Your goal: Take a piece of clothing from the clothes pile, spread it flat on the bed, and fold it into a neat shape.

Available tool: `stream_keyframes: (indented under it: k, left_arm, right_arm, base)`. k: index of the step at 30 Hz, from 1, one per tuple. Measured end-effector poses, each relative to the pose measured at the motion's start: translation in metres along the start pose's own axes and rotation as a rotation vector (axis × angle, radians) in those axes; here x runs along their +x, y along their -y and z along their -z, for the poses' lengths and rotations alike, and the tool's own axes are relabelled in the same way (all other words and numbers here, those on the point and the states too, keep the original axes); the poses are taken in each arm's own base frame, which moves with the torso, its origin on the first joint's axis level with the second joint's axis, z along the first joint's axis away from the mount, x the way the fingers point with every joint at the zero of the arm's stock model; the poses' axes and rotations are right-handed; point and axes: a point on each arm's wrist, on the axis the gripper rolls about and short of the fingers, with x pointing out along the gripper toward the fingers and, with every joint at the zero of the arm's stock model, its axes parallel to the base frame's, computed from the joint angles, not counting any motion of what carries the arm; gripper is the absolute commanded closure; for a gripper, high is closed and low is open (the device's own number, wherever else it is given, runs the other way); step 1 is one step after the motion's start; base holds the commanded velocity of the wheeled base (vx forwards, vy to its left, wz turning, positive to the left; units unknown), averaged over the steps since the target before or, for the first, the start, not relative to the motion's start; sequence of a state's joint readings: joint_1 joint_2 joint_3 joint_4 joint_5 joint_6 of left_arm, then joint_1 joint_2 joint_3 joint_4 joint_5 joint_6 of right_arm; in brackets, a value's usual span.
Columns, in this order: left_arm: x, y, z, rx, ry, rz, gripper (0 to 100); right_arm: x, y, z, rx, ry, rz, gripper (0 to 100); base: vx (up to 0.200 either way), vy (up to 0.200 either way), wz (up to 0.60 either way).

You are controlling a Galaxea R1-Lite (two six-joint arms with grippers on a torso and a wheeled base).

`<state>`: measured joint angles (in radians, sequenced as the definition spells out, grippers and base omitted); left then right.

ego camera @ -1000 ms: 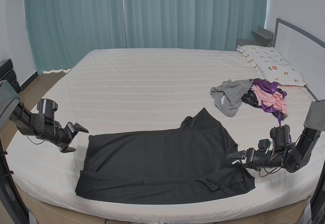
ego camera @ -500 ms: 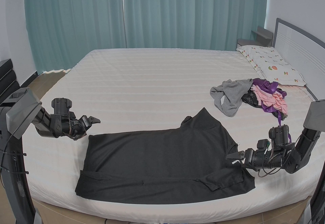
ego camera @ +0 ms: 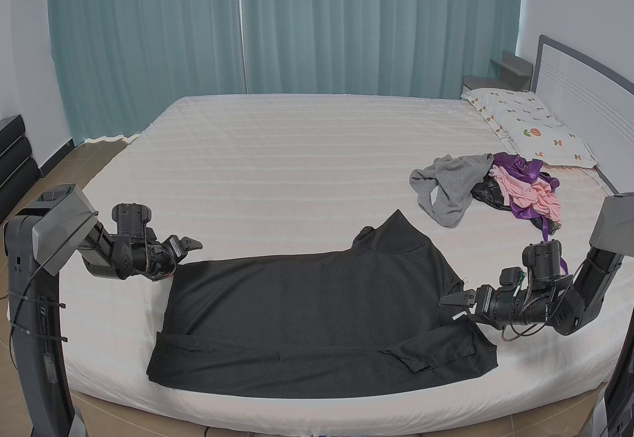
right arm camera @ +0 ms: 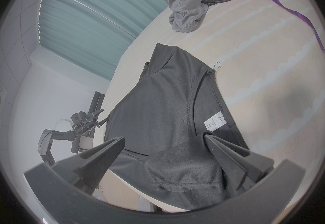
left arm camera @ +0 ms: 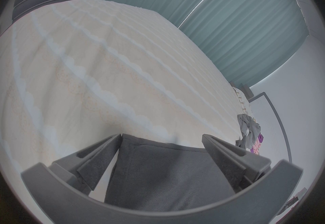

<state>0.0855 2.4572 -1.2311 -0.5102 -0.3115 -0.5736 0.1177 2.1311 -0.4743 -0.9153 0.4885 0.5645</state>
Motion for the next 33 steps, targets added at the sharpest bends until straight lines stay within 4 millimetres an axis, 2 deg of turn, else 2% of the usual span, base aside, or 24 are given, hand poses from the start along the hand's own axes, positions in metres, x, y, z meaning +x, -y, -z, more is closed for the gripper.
stream_keyframes:
  k: [11, 12, 18, 22, 27, 33]
  left_arm:
    - [0.003, -0.006, 0.007, 0.029, -0.021, -0.016, 0]
    - [0.003, -0.007, 0.007, 0.030, -0.021, -0.016, 100]
    - [0.003, -0.009, 0.007, 0.024, -0.019, -0.024, 100]
    - [0.002, -0.010, 0.001, 0.026, 0.030, -0.024, 100]
    - [-0.001, -0.012, 0.000, 0.035, 0.082, -0.009, 100]
    - [-0.003, -0.014, 0.003, 0.009, 0.091, -0.011, 100]
  right_arm:
    - [0.001, 0.000, -0.002, 0.000, 0.004, -0.002, 0]
    - [0.001, 0.000, -0.002, 0.000, 0.004, -0.002, 0]
    - [0.001, 0.000, -0.002, 0.000, 0.006, -0.003, 0]
    - [0.004, -0.002, -0.010, -0.003, 0.026, -0.013, 0]
    - [0.011, -0.008, -0.025, -0.008, 0.069, -0.021, 0]
    - [0.031, -0.017, -0.050, -0.025, 0.107, -0.001, 0]
  base:
    - [0.000, 0.000, 0.00]
    - [0.000, 0.000, 0.00]
    - [0.000, 0.000, 0.00]
    - [0.000, 0.000, 0.00]
    - [0.000, 0.000, 0.00]
    - [0.000, 0.000, 0.00]
